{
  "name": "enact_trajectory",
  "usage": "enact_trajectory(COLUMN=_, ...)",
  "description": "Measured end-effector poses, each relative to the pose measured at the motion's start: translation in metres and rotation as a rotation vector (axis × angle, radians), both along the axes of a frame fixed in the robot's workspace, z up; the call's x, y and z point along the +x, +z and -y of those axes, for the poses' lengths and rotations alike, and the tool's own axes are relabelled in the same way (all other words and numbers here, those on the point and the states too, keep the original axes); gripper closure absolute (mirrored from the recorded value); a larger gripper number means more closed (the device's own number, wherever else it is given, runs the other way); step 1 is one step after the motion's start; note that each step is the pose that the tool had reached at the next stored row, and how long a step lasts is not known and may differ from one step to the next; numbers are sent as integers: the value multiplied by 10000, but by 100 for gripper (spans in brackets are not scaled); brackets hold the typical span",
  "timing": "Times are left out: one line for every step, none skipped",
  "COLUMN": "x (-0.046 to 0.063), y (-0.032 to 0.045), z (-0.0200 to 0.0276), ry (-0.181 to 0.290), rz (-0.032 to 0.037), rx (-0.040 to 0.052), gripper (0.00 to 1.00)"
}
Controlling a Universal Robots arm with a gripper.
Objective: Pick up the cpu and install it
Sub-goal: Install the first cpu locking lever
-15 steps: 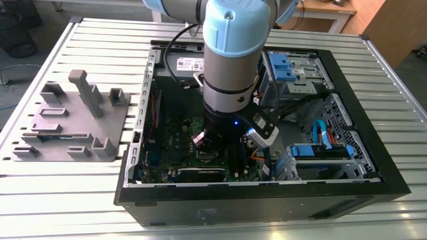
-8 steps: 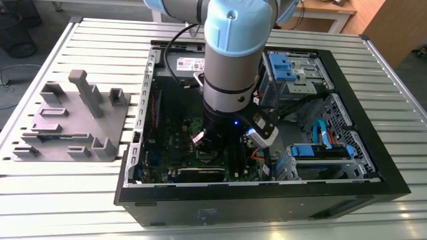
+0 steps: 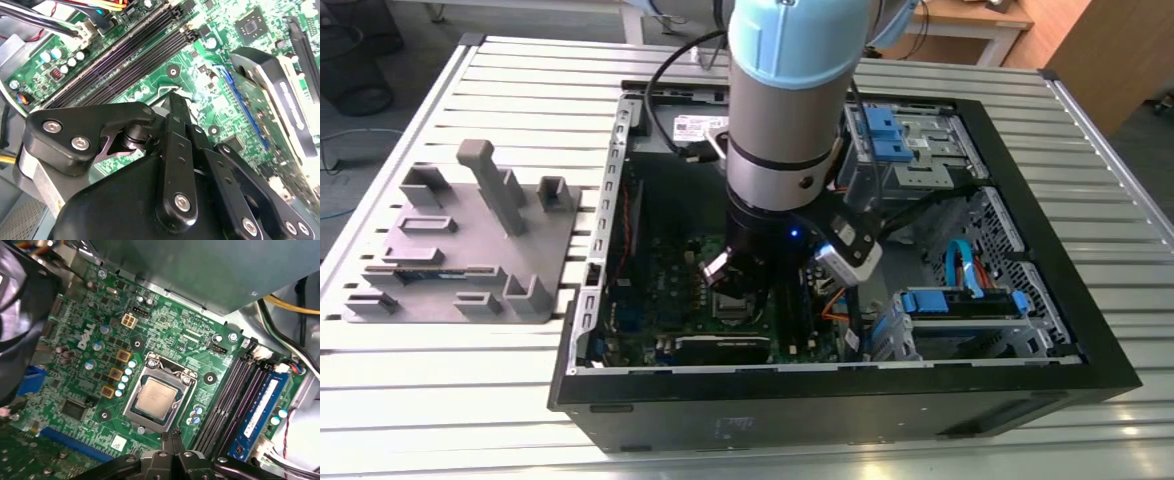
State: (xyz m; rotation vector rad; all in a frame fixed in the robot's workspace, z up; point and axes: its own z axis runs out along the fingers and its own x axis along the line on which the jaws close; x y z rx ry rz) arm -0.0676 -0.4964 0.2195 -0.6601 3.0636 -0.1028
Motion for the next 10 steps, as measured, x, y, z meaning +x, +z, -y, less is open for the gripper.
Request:
enact_trajectory(x=-5, y=18, z=-1, ry=1, rz=0, rx=-1, gripper=89)
enact_trajectory(x=-12, y=26, z=-2, ry=1, rz=0, rx=0, gripper=89)
enact_trajectory(x=-26, y=25, z=-2, ry=2, rz=4, rx=21, gripper=89)
enact_trajectory(x=-46, y=25, z=-3, ry=2, rz=8, rx=61, gripper=89)
enact_trajectory(x=-73, y=25, z=-3, ry=1, rz=15, rx=100, gripper=89)
enact_trajectory(x=-103, y=26, z=-4, ry=0, rz=26, rx=139, gripper=89)
enact_trajectory(x=-135, y=26, z=-5, ry=0, rz=39, rx=179, gripper=89)
enact_trajectory(x=-166, y=26, z=-6, ry=1, rz=50, rx=208, gripper=89)
enact_trajectory(x=-189, y=26, z=-9, ry=2, rz=59, rx=223, gripper=89)
enact_trajectory(x=-202, y=26, z=-13, ry=2, rz=64, rx=229, gripper=89)
